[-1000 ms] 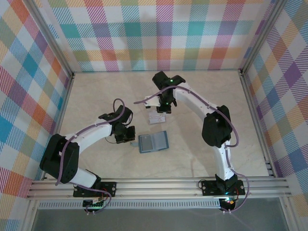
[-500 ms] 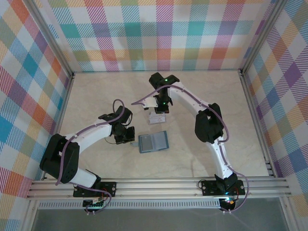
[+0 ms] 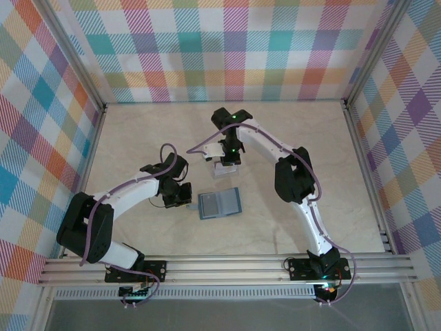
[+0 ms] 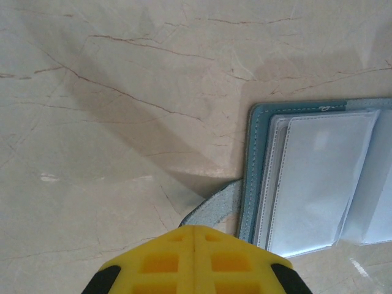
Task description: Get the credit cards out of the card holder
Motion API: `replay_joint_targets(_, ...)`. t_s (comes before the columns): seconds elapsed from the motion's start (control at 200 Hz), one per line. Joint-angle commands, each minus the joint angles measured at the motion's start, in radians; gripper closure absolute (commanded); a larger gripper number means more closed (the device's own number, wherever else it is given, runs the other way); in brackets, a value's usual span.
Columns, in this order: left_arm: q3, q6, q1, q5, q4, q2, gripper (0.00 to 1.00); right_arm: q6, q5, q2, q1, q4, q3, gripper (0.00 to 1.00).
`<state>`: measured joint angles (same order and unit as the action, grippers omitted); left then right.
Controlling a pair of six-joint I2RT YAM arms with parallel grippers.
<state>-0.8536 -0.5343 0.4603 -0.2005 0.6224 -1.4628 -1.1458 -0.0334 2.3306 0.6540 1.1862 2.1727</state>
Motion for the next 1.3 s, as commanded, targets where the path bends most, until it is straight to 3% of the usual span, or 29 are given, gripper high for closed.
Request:
replay_joint_targets(0.0, 0.017, 0.001, -0.017, -0.02, -0.006, 0.025, 0.96, -0.017, -0.012, 0.004, 0.007, 0.038, 0.029, 0.94)
replay_joint_targets(0.145, 0.019, 0.001, -0.017, -0.022, -0.007, 0.027, 0.96, -0.011, 0.017, -0.018, 0.007, -0.001, 0.015, 0.8)
replay_joint_targets(0.49, 0.024, 0.001, -0.018, -0.031, -0.017, 0.026, 0.96, 0.0, 0.05, -0.074, 0.007, -0.07, -0.028, 0.79)
replay_joint_targets(0.715, 0.023, 0.017, -0.017, -0.08, -0.036, 0.029, 0.96, 0.107, 0.021, -0.159, 0.006, -0.206, -0.129, 0.79)
replay_joint_targets(0.965, 0.007, 0.022, -0.015, -0.14, -0.064, 0.013, 0.96, 0.364, -0.042, -0.281, 0.007, -0.345, -0.299, 0.8)
replay_joint_targets(1.295, -0.048, 0.039, 0.012, -0.16, -0.06, -0.05, 0.96, 1.025, -0.193, -0.447, 0.009, -0.499, -0.532, 0.88)
